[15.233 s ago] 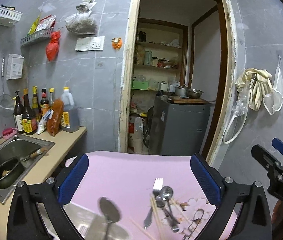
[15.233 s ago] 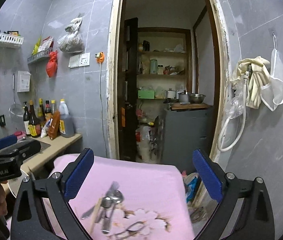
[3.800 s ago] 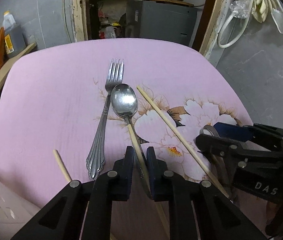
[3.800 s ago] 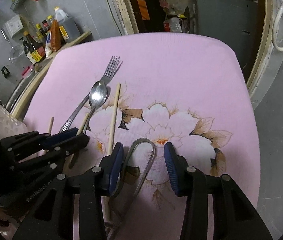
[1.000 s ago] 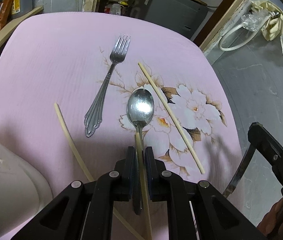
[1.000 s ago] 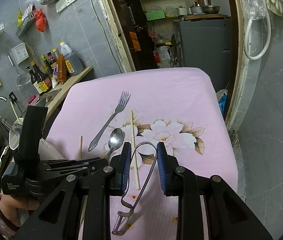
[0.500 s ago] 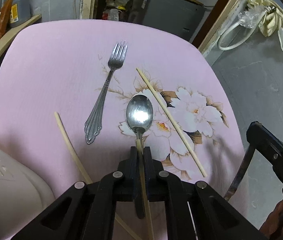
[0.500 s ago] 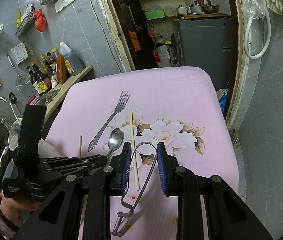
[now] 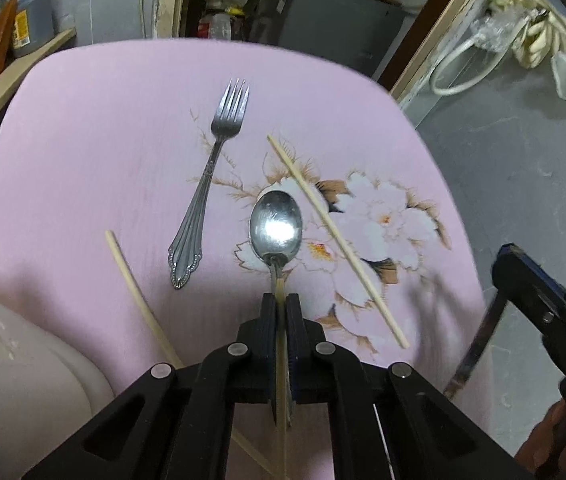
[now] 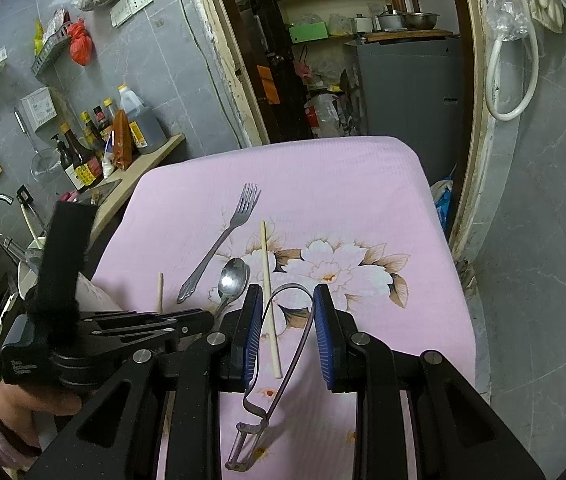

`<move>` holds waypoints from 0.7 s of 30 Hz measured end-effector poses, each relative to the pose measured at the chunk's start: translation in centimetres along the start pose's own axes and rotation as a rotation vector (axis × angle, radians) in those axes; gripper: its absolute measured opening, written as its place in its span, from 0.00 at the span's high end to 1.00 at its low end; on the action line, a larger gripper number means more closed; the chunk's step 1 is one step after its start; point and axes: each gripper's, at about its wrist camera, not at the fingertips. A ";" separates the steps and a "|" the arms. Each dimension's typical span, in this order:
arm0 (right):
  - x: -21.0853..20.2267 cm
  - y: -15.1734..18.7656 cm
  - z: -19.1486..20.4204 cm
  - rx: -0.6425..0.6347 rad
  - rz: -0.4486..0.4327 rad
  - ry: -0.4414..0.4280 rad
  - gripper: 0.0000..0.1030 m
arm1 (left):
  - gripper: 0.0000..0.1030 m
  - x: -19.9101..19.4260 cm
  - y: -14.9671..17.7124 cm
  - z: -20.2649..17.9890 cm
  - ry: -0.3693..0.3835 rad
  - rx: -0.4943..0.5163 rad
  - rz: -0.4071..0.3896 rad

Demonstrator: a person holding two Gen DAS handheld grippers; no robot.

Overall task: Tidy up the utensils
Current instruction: 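Carry the chopstick with the left tool while the right tool lowers the wire tongs into the caddy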

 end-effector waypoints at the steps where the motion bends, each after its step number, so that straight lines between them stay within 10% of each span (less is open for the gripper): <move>1: -0.2 0.1 -0.1 0.002 -0.008 0.001 0.78 | 0.95 -0.6 0.3 -0.3 0.014 0.015 -0.023; 21: -8.8 1.2 3.1 0.011 -0.222 0.006 0.79 | 0.95 -13.8 3.7 -2.5 0.117 0.172 -0.391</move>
Point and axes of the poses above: each gripper's, at about its wrist camera, not at the fingertips, and x roughly the way its jaws point, z to its left, y to its underside, and after that the axes turned 14 degrees about y, right-handed
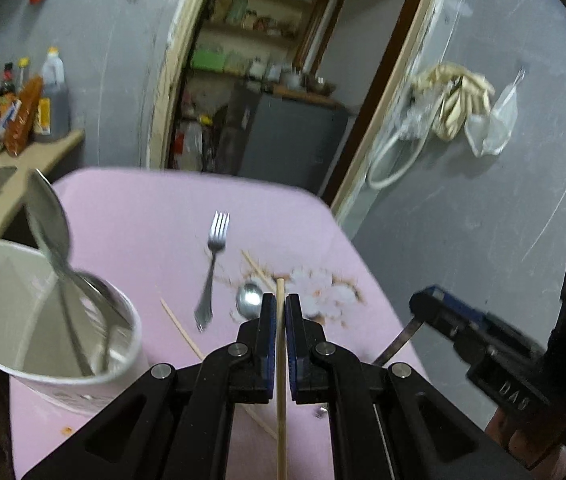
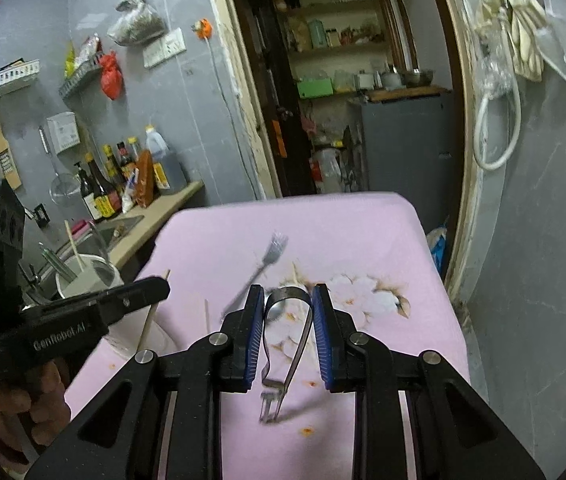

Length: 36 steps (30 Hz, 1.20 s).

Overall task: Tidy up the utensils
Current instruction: 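Carry the chopstick with the left tool while the right tool lowers the wire tongs into the caddy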

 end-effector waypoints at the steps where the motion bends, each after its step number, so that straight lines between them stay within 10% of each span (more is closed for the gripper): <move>1: -0.3 -0.3 0.5 -0.004 -0.010 -0.004 0.79 | 0.95 -0.5 -0.3 0.1 0.001 0.001 -0.014; 22: -5.6 -9.3 9.8 -0.069 -0.173 -0.170 0.79 | 0.95 -10.2 -7.3 4.5 0.019 -0.081 -0.230; 36: -6.0 -10.9 15.5 -0.118 -0.186 -0.256 0.79 | 0.95 -14.7 -12.1 10.1 -0.117 -0.041 -0.424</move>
Point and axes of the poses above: each gripper's, at about its wrist camera, not at the fingertips, and x roughly the way its jaws point, z to its left, y to its underside, and after that the axes turned 14 degrees about y, right-handed
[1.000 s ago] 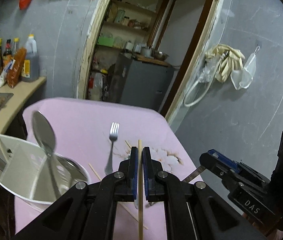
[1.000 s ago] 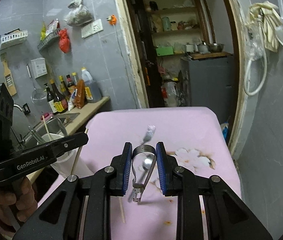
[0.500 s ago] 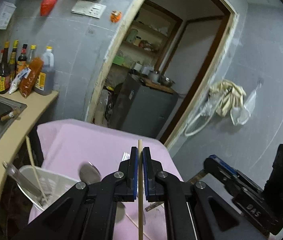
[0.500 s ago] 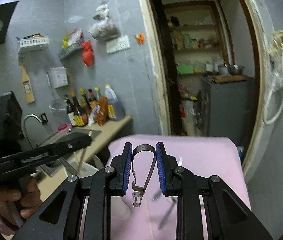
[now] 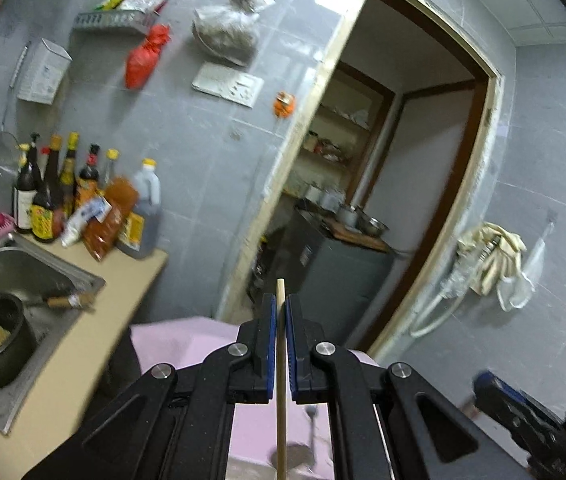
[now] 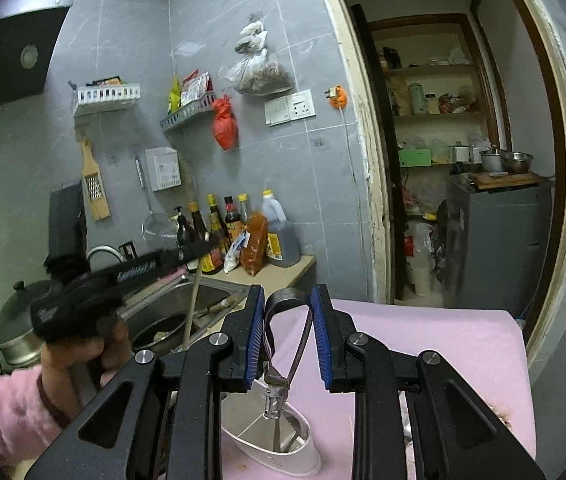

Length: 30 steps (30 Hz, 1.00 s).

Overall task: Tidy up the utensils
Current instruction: 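Carry the chopstick with the left tool while the right tool lowers the wire tongs into the caddy, then open both tools to drop the chopstick and wire tongs into the caddy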

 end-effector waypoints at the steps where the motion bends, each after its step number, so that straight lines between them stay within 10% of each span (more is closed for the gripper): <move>1: 0.3 0.2 0.2 -0.004 0.008 0.005 0.79 | 0.95 0.2 -0.2 0.6 -0.011 0.004 -0.012; 30: 4.2 6.8 4.5 -0.138 0.115 0.079 0.79 | 0.95 1.2 6.3 4.2 -0.206 0.108 -0.179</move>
Point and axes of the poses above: each gripper's, at about its wrist camera, not at the fingertips, and x roughly the way its jaws point, z to its left, y to its underside, and after that the axes turned 14 degrees about y, right-handed
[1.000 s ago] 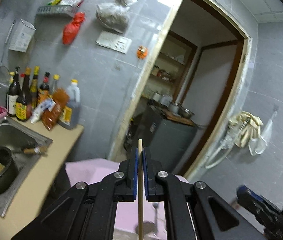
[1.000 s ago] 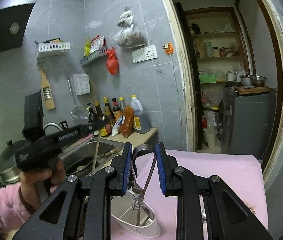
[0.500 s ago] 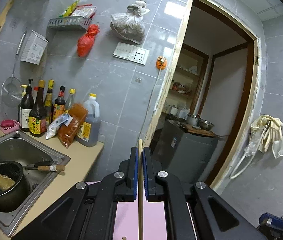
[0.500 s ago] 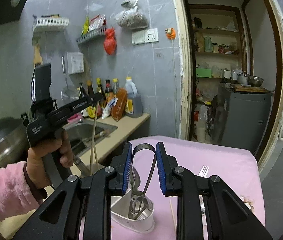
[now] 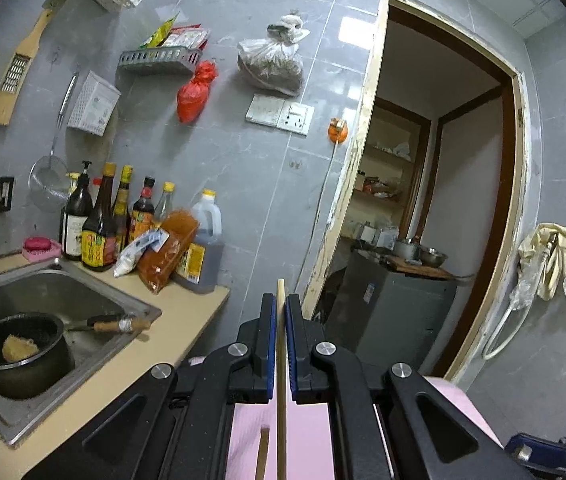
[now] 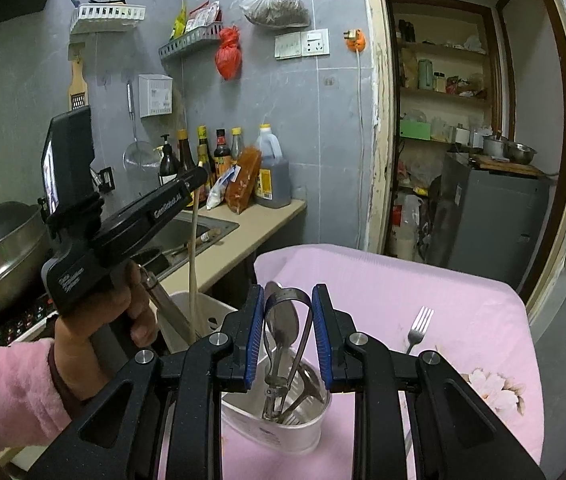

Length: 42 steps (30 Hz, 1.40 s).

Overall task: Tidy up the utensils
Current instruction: 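Open both tools to drop the chopstick and wire tongs into the caddy, then move both open tools back over the fork, spoon and chopsticks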

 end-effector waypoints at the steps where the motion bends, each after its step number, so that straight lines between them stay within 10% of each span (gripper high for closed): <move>1: 0.1 0.2 0.0 -0.002 0.006 0.000 0.79 | 0.95 -0.1 0.2 0.0 -0.003 0.000 0.003; 17: 0.7 0.8 -2.0 0.097 0.062 -0.048 0.73 | 0.90 -2.5 1.8 -0.2 0.074 -0.001 0.241; 30: -3.2 -0.7 -9.8 0.207 -0.070 0.130 0.20 | 0.02 -4.4 -0.7 -6.0 0.093 0.031 0.202; 42: -6.4 -1.6 -16.4 0.112 -0.209 0.328 0.01 | 0.00 -3.4 0.9 -15.2 0.032 0.198 0.140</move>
Point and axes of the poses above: each gripper's, at about its wrist camera, not at the fingertips, and x roughly the way its jaws point, z to its left, y to its underside, and after that the axes turned 14 degrees about y, right-handed
